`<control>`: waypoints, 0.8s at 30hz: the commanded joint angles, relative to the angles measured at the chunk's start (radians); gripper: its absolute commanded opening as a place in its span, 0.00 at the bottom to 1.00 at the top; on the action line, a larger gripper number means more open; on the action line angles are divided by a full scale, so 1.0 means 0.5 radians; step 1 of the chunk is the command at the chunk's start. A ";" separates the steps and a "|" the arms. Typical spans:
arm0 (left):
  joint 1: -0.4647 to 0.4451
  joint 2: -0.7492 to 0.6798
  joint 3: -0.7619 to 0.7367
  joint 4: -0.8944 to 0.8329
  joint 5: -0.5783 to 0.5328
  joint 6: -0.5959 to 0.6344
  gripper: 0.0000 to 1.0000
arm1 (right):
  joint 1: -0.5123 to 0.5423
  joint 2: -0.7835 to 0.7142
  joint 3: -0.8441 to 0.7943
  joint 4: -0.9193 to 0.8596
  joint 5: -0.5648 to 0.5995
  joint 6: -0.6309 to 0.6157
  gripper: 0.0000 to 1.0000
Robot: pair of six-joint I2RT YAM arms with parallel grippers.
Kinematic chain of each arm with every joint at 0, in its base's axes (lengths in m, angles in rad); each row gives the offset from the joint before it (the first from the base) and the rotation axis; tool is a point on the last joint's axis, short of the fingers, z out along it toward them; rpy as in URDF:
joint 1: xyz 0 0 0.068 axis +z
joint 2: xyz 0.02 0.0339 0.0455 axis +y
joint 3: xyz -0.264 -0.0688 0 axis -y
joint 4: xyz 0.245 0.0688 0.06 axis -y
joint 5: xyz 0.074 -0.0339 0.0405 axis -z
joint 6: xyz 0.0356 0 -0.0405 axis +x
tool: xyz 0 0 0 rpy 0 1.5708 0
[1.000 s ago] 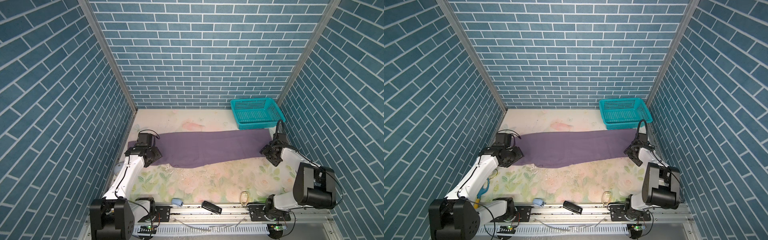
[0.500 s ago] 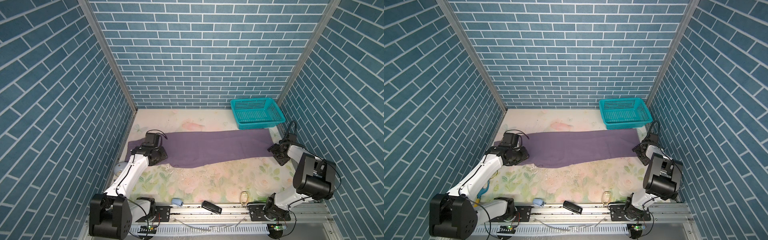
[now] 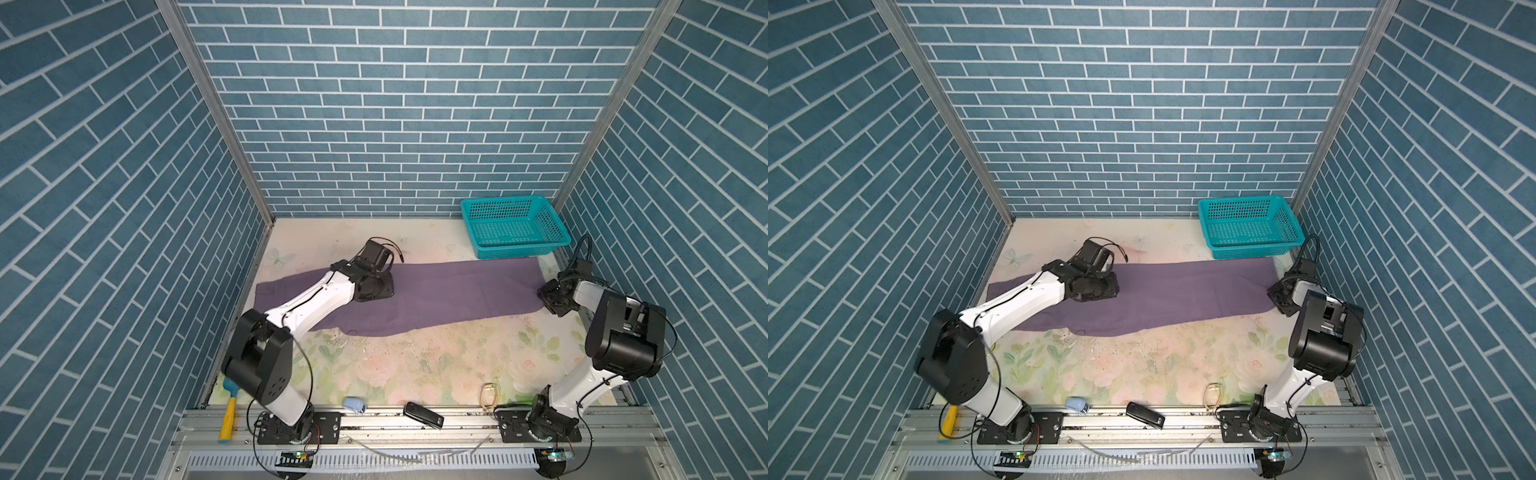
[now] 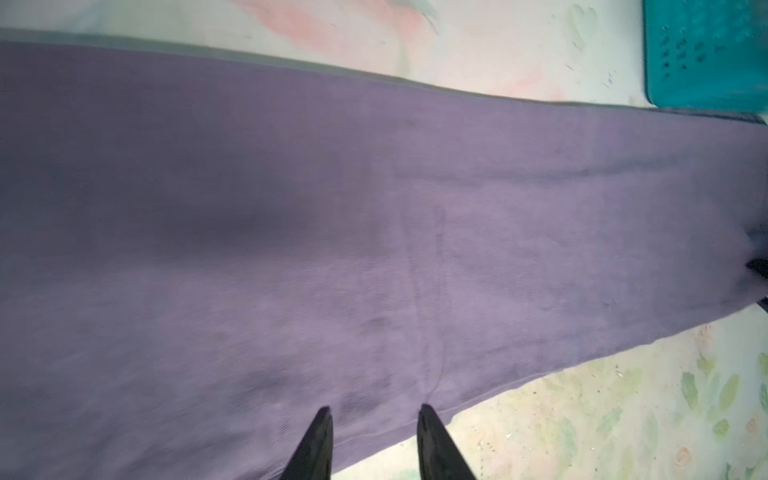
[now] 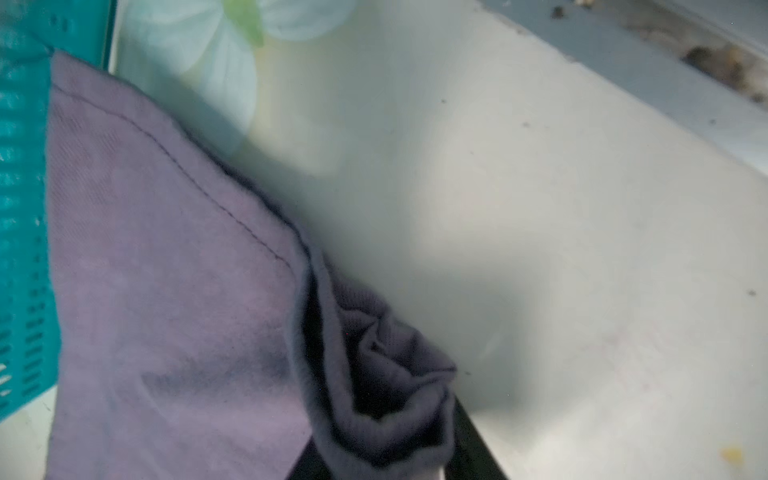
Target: Fold and stack the trousers
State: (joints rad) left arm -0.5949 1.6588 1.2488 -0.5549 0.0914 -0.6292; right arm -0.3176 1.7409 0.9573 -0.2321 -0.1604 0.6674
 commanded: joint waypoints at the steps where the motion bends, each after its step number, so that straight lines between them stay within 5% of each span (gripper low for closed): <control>1: -0.123 0.192 0.123 0.040 0.055 -0.038 0.33 | -0.003 0.060 0.044 0.021 -0.067 0.015 0.12; 2: -0.165 0.253 0.168 0.045 0.065 -0.038 0.32 | -0.003 0.049 0.050 0.037 -0.070 0.018 0.00; 10: -0.326 0.612 0.355 0.079 0.193 -0.055 0.26 | 0.015 -0.206 0.130 0.116 0.009 -0.023 0.00; 15: -0.316 0.691 0.343 0.100 0.226 -0.069 0.24 | 0.274 -0.422 0.226 0.029 0.157 -0.249 0.00; 24: 0.144 0.306 -0.012 0.226 0.444 -0.150 0.16 | 0.945 -0.653 0.314 0.084 0.470 -0.464 0.00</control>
State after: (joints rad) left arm -0.6102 1.9156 1.2949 -0.4561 0.2825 -0.6842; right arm 0.0841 1.4246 1.0424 -0.1970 -0.0082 0.5175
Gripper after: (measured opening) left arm 0.164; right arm 0.078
